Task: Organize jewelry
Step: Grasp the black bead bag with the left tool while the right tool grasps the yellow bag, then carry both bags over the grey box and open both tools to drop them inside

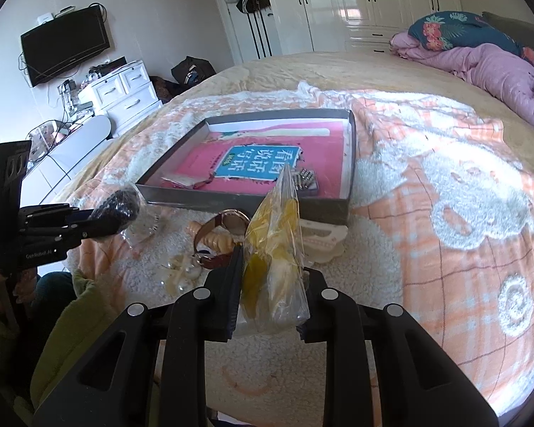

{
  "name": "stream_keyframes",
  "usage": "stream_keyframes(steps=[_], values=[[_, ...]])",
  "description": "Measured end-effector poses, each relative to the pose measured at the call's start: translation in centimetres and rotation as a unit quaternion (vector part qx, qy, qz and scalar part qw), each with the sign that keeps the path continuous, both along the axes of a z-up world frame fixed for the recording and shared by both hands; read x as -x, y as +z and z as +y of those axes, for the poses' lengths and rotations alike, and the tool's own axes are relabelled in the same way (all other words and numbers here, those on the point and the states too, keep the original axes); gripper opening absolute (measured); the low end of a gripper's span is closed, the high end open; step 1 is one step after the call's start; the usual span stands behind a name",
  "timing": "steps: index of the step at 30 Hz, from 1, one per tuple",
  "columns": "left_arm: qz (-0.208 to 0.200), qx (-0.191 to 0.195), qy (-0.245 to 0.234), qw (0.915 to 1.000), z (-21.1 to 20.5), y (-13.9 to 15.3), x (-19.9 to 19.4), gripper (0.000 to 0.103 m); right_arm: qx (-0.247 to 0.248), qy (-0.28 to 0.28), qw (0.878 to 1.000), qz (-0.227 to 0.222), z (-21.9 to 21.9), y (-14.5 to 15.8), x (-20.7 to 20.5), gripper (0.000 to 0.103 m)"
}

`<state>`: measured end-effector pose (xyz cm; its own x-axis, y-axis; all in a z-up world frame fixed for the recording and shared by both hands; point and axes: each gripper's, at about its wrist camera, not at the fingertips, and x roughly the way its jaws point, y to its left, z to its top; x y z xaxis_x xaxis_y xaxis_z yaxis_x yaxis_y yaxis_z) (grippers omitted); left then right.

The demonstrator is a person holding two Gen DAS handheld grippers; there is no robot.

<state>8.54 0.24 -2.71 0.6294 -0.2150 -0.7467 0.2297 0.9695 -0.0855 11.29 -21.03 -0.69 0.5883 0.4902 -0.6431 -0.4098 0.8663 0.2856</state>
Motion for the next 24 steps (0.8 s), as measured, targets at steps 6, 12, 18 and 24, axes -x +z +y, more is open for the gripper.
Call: stream_keyframes(steps=[6,12,18,24], values=[[-0.012,0.007,0.028,0.9995,1.7,0.8,-0.1,0.019,-0.002,0.013,1.000,-0.004,1.2,0.5,-0.1,0.023],[-0.016,0.014,0.051,0.9985,3.3,1.1,-0.2,0.019,-0.007,0.028,1.000,-0.005,2.7,0.7,-0.6,0.023],[-0.020,0.017,0.068,0.9974,4.3,1.4,-0.4,0.019,-0.011,0.039,0.999,-0.010,3.7,1.0,-1.2,0.023],[-0.024,0.018,0.078,0.9965,4.9,1.8,-0.9,0.019,-0.012,0.043,0.999,-0.021,4.1,1.6,-2.1,0.023]])
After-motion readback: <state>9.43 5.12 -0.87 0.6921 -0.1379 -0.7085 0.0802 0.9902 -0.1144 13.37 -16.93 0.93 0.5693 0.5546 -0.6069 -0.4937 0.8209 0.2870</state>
